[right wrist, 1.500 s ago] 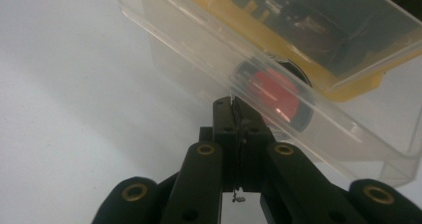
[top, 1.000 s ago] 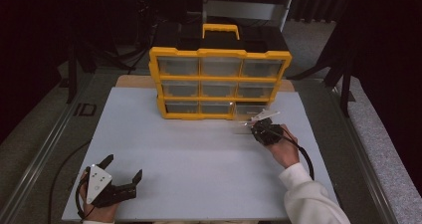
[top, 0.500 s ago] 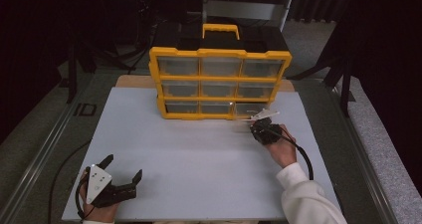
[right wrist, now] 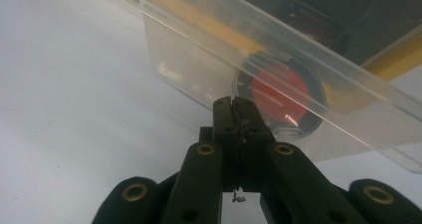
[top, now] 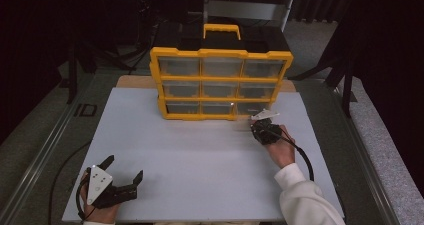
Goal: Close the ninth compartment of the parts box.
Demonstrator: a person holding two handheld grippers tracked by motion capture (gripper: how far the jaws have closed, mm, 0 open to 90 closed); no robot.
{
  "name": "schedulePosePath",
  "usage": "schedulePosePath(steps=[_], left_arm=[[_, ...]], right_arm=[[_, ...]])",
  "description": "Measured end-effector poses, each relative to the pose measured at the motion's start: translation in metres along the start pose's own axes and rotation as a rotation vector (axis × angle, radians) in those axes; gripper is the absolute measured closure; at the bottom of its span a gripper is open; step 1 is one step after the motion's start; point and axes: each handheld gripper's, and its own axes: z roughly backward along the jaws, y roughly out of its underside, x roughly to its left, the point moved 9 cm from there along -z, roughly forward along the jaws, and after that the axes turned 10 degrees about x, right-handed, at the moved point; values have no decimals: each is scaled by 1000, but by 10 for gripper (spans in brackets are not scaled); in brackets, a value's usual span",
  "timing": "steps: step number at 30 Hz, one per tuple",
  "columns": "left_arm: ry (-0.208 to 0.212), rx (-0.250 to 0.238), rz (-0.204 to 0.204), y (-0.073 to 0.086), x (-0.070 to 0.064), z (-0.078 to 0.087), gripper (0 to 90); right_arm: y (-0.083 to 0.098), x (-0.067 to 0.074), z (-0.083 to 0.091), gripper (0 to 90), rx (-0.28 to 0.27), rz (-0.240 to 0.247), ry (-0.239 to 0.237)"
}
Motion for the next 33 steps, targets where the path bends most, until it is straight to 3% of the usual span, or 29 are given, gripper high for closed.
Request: schedulePosePath(steps=[15, 33], left_arm=[[1, 0, 0, 0, 0, 0, 0], [0, 1, -3, 0, -1, -1, 0]], right_arm=[[-4, -4, -5, 895, -3, 16, 50], [-13, -12, -6, 894, -33, -21, 69]])
